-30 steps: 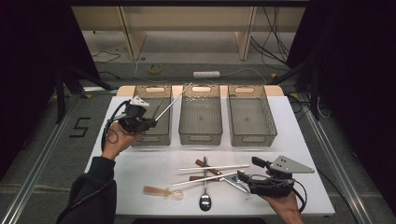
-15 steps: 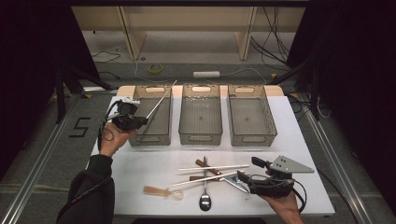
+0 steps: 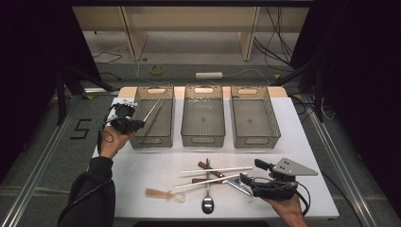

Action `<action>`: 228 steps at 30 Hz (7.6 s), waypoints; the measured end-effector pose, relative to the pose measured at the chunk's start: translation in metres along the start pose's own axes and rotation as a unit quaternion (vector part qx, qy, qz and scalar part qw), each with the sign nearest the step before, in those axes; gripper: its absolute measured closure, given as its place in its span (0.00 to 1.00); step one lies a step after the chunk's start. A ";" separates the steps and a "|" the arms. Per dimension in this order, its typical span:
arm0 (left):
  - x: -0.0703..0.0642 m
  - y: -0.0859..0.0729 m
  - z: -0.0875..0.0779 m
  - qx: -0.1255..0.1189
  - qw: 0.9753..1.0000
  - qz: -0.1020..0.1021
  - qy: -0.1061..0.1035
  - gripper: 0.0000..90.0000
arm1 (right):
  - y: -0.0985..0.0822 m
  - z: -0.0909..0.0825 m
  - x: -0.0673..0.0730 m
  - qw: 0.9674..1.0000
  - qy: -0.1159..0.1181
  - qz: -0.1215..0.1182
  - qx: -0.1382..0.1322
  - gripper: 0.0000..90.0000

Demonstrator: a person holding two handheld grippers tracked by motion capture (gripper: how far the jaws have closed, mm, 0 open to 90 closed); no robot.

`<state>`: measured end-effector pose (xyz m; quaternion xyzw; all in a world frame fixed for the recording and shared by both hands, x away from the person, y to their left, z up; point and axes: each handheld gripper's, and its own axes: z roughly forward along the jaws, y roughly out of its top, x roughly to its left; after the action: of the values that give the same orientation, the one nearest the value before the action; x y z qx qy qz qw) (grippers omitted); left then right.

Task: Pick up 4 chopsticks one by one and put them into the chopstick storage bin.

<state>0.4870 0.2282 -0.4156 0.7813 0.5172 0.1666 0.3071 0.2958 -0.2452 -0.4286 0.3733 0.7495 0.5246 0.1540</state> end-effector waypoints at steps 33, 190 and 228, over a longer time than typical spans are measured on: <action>-0.070 0.019 -0.022 0.011 0.991 0.078 -0.104 0.32 | 0.001 -0.002 0.000 1.000 0.001 -0.001 -0.003 0.26; -0.168 0.006 -0.023 0.034 0.943 0.273 -0.188 0.95 | 0.000 -0.001 0.000 1.000 0.003 -0.002 -0.001 0.26; -0.044 0.010 -0.035 -0.031 0.992 0.098 -0.076 0.95 | 0.000 -0.001 0.000 1.000 0.003 -0.001 0.000 0.26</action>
<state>0.4563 0.1961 -0.3801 0.8291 0.4076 0.1515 0.3515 0.2951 -0.2458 -0.4281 0.3710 0.7504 0.5256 0.1518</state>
